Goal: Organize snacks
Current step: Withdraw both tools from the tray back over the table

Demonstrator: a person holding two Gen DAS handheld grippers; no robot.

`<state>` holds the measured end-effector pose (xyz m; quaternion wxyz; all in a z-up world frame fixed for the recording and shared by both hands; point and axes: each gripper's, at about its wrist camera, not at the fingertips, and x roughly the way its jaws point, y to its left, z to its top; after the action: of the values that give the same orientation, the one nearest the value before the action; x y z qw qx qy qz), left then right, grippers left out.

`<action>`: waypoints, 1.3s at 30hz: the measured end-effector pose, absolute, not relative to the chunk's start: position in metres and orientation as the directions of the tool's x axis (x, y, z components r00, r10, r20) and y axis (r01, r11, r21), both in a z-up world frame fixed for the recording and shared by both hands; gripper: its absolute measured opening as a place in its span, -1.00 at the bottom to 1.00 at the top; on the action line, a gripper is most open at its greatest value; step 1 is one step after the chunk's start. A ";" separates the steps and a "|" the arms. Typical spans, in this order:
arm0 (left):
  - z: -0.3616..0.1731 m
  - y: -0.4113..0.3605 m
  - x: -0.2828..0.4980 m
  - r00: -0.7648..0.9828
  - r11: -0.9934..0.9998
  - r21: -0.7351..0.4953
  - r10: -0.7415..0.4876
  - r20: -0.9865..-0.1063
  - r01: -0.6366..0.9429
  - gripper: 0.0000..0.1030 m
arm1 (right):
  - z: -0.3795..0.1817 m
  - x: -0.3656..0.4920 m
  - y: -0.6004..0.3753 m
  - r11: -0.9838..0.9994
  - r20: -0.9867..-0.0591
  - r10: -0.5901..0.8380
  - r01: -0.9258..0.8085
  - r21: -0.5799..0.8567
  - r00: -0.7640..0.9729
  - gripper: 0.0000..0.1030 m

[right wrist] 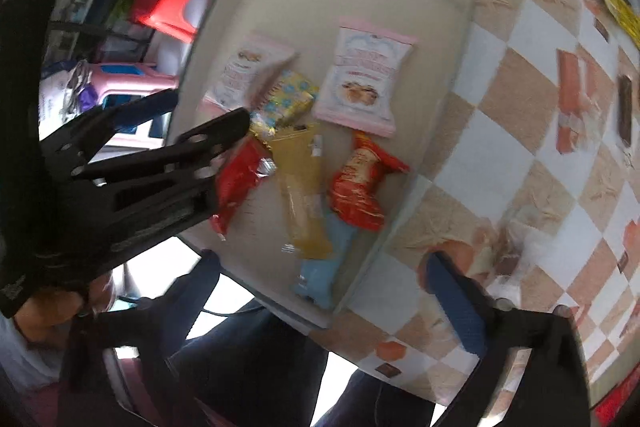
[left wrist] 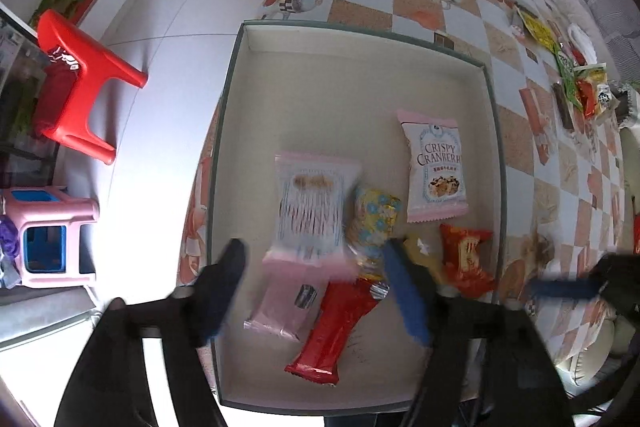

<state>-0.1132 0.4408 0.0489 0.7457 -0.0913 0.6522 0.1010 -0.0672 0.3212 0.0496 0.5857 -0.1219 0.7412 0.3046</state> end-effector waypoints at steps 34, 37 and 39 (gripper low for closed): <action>0.044 0.235 -0.075 -0.063 0.997 0.059 0.062 -0.996 0.049 0.55 | -0.031 -0.075 -0.005 0.996 -0.956 0.071 -0.028 0.083 -0.286 1.00; 0.050 0.223 -0.082 -0.069 0.996 0.094 0.095 -0.993 0.006 0.55 | -0.034 -0.071 -0.002 0.988 -0.962 0.018 -0.145 0.060 -0.274 1.00; 0.054 0.218 -0.088 -0.068 0.993 0.116 0.115 -0.991 -0.016 0.55 | -0.038 -0.070 0.004 0.975 -0.963 -0.010 -0.218 0.051 -0.271 1.00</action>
<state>-0.0877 0.2183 0.0537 0.6818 0.0337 0.7291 0.0480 -0.0697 0.0037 -0.0385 0.5995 -0.0721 0.7924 0.0869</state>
